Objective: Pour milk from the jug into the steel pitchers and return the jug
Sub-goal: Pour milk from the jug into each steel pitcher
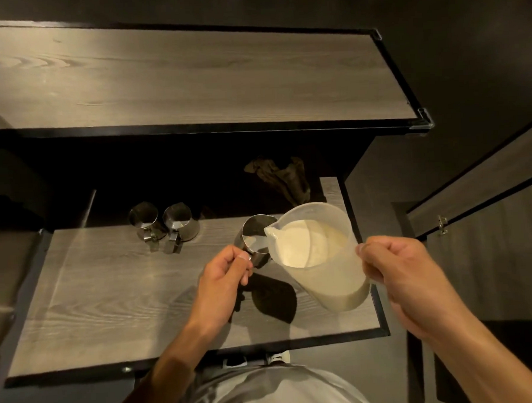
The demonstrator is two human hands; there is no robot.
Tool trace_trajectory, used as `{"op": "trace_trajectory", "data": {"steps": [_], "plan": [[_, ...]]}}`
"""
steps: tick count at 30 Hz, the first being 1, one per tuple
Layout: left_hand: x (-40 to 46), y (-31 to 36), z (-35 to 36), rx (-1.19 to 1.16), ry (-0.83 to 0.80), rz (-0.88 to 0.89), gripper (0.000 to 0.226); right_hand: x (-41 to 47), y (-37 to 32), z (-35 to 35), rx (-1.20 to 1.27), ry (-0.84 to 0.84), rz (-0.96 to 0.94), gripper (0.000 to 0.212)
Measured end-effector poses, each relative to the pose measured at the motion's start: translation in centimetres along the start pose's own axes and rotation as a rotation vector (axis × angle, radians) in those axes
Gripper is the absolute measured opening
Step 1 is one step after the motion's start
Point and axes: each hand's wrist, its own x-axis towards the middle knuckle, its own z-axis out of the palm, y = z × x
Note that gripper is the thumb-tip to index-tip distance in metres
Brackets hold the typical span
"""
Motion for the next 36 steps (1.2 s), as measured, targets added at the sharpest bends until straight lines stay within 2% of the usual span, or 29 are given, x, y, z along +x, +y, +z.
{"op": "trace_trajectory", "data": {"steps": [10,23,36], "plan": [[-0.6,-0.9,0.1,0.028,0.01,0.014,0.025,-0.5,-0.6,0.2,-0.132,-0.016,0.004,0.043],[-1.6,-1.5,0.2,0.027,0.037,0.004,0.025,-1.5,-0.6,0.1,-0.153,-0.039,-0.011,0.04],[-2.2,-2.0,0.3,0.022,0.068,0.016,0.027,-2.0,-0.5,0.2,-0.193,-0.038,0.018,0.048]]}}
